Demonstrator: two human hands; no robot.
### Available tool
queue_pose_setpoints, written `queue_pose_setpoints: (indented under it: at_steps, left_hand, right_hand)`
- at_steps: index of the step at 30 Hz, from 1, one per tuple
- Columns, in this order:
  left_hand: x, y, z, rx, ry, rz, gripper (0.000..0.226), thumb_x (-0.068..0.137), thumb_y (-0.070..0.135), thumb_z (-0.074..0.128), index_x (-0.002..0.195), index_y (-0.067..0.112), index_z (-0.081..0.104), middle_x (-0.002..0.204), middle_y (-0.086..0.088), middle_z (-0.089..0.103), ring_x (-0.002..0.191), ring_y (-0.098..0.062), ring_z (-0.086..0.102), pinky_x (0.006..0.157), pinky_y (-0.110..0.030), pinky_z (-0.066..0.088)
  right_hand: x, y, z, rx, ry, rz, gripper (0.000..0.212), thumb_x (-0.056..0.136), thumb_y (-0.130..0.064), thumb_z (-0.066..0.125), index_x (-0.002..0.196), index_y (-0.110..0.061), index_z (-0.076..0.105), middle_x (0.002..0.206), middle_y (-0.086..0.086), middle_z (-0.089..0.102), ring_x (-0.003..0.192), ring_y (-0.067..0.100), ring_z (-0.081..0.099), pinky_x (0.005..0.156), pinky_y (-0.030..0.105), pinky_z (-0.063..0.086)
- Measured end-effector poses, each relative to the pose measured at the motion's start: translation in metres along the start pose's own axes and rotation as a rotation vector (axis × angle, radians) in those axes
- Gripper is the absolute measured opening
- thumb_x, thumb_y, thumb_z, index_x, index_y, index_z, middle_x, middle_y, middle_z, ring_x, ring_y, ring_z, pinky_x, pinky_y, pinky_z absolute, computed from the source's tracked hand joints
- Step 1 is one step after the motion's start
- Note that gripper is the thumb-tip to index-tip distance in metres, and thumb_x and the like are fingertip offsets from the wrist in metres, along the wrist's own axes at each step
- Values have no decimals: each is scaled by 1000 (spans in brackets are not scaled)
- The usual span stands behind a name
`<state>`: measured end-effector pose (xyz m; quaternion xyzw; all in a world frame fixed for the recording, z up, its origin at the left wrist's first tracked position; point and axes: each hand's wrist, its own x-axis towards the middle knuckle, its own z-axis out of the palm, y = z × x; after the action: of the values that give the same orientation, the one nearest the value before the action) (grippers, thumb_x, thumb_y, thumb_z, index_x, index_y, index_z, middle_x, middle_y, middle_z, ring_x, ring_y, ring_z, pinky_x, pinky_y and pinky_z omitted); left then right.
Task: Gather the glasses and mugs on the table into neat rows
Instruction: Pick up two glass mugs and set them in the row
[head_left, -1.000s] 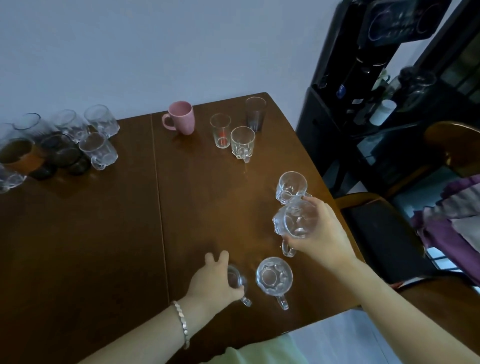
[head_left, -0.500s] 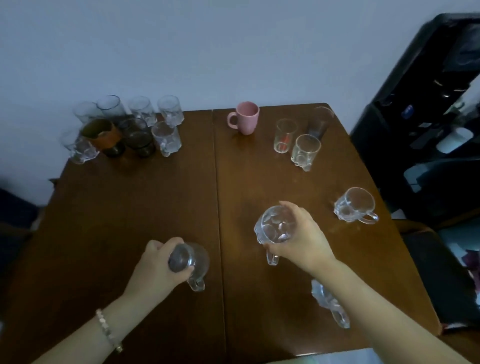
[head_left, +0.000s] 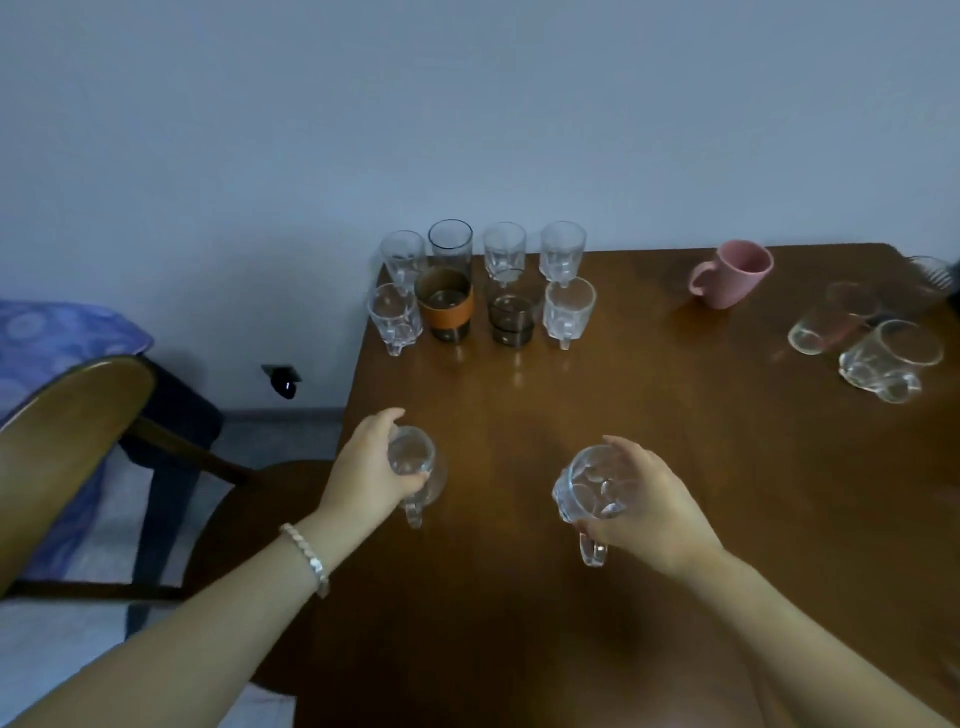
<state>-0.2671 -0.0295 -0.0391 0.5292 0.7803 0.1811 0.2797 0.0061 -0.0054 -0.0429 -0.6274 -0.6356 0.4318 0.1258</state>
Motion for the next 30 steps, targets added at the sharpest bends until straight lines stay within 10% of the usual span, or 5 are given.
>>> queue_pose_setpoints:
  at_steps: [14,30]
  left_hand:
    - [133,-44,-24,-59,12,55,60,77,1,71,133,6,49,138,-7,47,123,-26,51,104,-31,40]
    - [146,-61,-22,-96,35,46,61,79,6,72,134,8,46,138,-6,45,123,-24,49,99,-28,41]
  right_hand:
    - [77,-78,82,-31,52,76,94,65,-35,82,142,-33,28,134,-10,45,117,14,53,86,24,46]
    - [187,-124,142,-135,-26,94,111,72,-30,79,150,-21,1,155,3,25,134,26,40,104,42,44]
